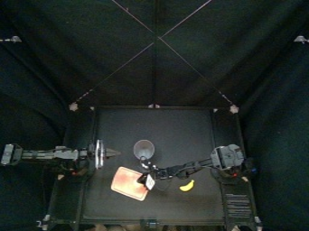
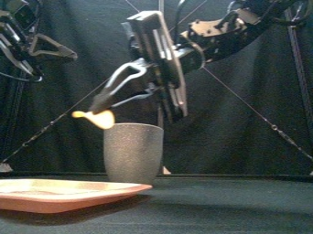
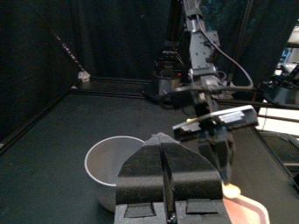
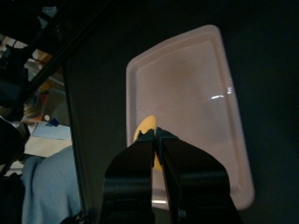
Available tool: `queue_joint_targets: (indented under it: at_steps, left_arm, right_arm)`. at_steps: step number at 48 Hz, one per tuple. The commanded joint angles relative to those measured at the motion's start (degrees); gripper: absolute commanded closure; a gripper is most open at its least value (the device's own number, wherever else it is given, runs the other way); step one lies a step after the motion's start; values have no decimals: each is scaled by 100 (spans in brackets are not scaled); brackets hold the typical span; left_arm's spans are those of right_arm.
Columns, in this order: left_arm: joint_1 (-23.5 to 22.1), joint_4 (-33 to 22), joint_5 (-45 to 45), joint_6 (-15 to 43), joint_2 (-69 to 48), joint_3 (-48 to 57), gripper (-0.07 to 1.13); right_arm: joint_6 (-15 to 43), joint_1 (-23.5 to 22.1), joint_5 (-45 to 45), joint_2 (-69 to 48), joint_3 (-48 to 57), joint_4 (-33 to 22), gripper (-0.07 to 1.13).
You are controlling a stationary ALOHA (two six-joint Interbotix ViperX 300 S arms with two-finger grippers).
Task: Pick the chip then place it on the pink plate
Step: Drop chip on the pink plate and return to neutral
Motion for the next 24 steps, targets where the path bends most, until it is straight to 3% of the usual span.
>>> queue_joint_targets:
  at_steps: [1,16,24]
  left_arm:
    - [18,-9,-26,9,18,-97,101]
    - [9,-9,-26,-9,18,-79,101]
    - [9,-9,-26,-9,18,-70,101]
  right_arm:
    - [9,18,-44,264,-606,-123,61]
    - [0,-18,44,606,-809,-141,32]
    - [-35,-79,0,290,-554,-229,29]
